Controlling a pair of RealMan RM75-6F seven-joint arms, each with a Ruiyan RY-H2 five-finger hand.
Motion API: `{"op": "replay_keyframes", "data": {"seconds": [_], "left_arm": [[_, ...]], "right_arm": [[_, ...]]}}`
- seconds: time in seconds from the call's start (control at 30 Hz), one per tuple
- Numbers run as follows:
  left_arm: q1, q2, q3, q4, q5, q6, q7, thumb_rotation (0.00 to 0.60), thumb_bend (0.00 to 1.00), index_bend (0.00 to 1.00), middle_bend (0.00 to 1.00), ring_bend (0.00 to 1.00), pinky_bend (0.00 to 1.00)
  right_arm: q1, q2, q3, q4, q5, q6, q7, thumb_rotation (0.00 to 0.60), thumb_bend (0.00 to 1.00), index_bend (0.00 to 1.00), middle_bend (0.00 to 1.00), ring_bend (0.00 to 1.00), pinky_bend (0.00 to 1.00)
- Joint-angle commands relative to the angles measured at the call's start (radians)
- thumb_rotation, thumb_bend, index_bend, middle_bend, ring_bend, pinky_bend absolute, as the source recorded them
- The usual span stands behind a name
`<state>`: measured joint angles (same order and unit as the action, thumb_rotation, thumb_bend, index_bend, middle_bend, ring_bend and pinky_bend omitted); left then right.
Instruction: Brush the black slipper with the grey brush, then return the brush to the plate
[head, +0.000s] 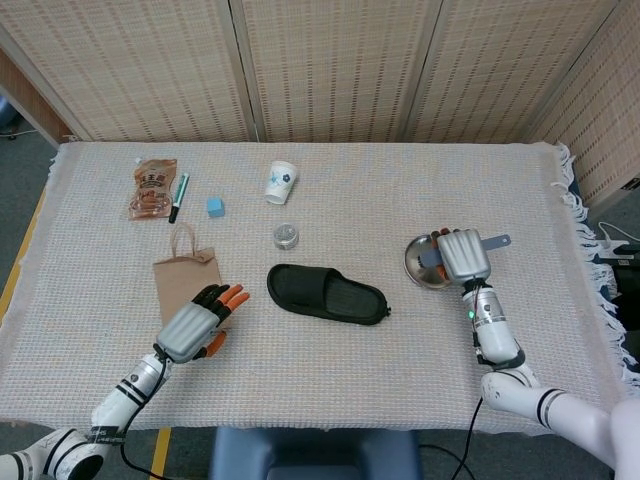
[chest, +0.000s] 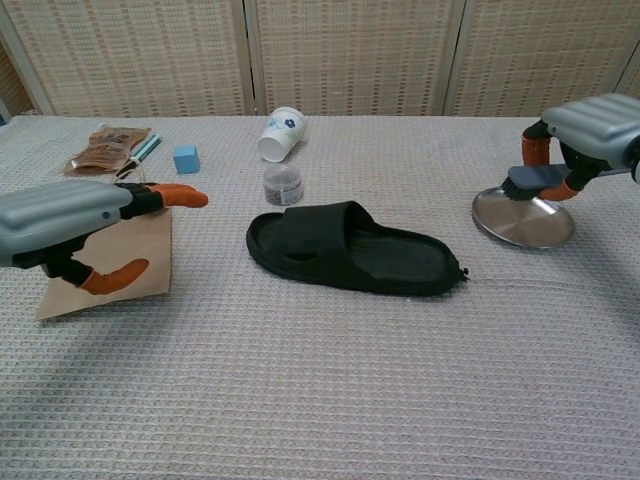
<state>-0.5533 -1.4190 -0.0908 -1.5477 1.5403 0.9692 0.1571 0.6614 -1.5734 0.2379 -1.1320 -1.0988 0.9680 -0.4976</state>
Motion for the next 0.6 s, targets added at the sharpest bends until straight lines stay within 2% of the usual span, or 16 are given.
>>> {"op": "replay_keyframes", "data": {"seconds": [0.03, 0.2, 0.27, 0.33, 0.6], "left_arm": [[-0.058, -0.056, -0.019, 0.037, 0.031, -0.032, -0.052, 0.600, 0.58, 0.00, 0.00, 0.00, 0.08], [-0.109, -0.093, -0.018, 0.074, 0.054, -0.063, -0.042, 0.600, 0.59, 0.00, 0.00, 0.00, 0.07], [-0.165, -0.144, -0.028, 0.108, 0.028, -0.144, -0.067, 0.600, 0.59, 0.00, 0.00, 0.00, 0.07], [-0.189, -0.170, -0.034, 0.133, 0.014, -0.168, -0.097, 0.600, 0.59, 0.00, 0.00, 0.00, 0.07], [-0.254, -0.245, -0.030, 0.266, 0.019, -0.179, -0.181, 0.600, 0.59, 0.00, 0.00, 0.00, 0.07]], "right_arm": [[0.005, 0.004, -0.004, -0.005, 0.009, -0.008, -0.012, 0.600, 0.28, 0.79, 0.54, 0.52, 0.61], [0.009, 0.006, -0.009, -0.015, 0.018, -0.015, -0.023, 0.600, 0.29, 0.79, 0.54, 0.52, 0.61], [0.020, 0.014, -0.015, -0.045, 0.010, -0.016, -0.045, 0.600, 0.28, 0.79, 0.54, 0.52, 0.61], [0.024, 0.020, -0.013, -0.067, 0.014, -0.012, -0.054, 0.600, 0.28, 0.79, 0.54, 0.52, 0.61], [0.037, 0.064, -0.020, -0.171, 0.038, -0.025, -0.081, 0.600, 0.28, 0.79, 0.54, 0.52, 0.61]]}}
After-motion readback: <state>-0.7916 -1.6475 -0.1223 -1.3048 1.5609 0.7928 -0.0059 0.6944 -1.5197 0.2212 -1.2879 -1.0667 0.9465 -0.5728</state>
